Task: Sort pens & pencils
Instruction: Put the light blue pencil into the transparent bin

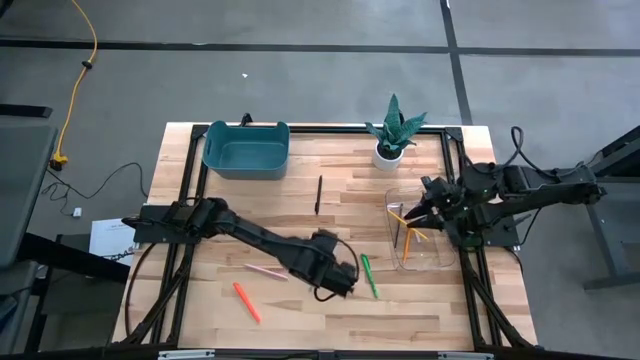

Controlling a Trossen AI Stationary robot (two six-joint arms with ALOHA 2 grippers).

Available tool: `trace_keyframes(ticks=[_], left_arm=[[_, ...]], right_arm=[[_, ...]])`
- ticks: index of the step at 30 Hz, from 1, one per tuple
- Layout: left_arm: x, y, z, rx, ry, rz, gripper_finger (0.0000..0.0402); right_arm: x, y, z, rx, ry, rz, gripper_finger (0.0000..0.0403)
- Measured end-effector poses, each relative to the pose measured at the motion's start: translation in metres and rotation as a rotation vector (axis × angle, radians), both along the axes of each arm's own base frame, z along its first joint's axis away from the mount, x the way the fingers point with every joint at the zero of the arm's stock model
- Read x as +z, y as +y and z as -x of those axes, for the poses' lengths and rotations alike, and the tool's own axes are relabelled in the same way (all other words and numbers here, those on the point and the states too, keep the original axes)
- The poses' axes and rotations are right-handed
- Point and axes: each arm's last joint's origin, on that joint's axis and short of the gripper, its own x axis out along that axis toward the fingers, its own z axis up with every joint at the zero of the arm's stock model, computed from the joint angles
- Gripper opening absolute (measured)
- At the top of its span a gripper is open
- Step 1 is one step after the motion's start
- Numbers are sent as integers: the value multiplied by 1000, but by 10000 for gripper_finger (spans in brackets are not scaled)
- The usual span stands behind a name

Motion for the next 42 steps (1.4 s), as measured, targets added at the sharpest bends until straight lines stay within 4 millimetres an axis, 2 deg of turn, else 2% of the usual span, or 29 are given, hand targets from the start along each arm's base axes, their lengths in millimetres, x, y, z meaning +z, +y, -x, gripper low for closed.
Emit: trace_keyframes(ticks=[5,12,22,26,33,42], left_arm=[[46,6,0,-36,-120,-177,5],[82,11,6,-88,-269,-310,5],[120,10,-2,-215,-481,-409,5],[130,9,-9,-261,-551,-470,5],[147,18,-21,-328,-665,-528,5],[149,27,-25,-381,-674,-515,5]], right_arm=[[6,1,-1,39,-58,-26,99],[18,4,-3,114,-183,-58,99],[27,4,-5,142,-293,-28,99],[29,4,-5,144,-322,-19,99],[33,5,-7,168,-374,-14,99],[40,6,-6,177,-444,-28,99]])
